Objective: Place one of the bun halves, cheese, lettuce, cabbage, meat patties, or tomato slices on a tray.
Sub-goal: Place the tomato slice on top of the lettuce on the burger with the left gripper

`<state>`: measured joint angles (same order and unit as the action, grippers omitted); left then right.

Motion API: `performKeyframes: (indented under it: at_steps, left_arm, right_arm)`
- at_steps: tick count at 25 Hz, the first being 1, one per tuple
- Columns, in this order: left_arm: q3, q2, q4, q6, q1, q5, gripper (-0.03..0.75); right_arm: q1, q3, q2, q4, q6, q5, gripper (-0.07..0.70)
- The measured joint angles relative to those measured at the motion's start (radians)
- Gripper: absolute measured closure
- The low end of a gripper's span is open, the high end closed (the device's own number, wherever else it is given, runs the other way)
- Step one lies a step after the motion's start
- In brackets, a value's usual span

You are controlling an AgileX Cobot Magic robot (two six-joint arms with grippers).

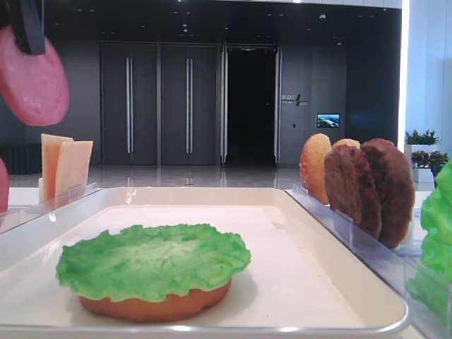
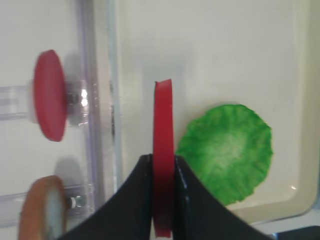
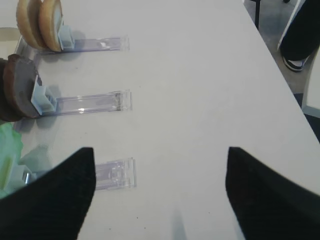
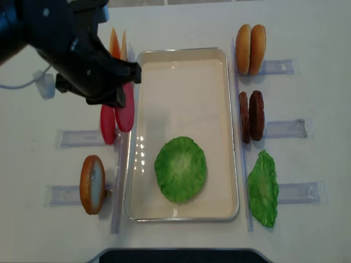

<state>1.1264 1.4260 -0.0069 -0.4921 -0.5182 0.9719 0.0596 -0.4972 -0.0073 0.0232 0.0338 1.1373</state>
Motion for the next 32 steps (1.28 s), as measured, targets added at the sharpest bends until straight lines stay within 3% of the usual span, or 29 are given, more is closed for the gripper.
performKeyframes:
  at_steps: [4,9,17,25,32]
  left_arm:
    - [-0.176,-0.119,-0.208,0.133,0.0,-0.155,0.659]
    - [-0.388,-0.227,-0.489,0.383,-0.002,-0.323,0.659]
    - [-0.559,-0.232,-0.866,0.757,-0.003,-0.487,0.659]
    - [-0.567,-0.091,-1.265,1.171,-0.003,-0.492,0.659]
    - [-0.567,0.044,-1.424,1.338,-0.003,-0.467,0.659]
  right_arm:
    - [0.0,0.0,0.0,0.0,0.0,0.0,0.09]
    - [0.0,0.0,0.0,0.0,0.0,0.0,0.09]
    - [0.0,0.0,0.0,0.0,0.0,0.0,0.09]
    - [0.0,0.0,0.0,0.0,0.0,0.0,0.09]
    - [0.0,0.0,0.0,0.0,0.0,0.0,0.09]
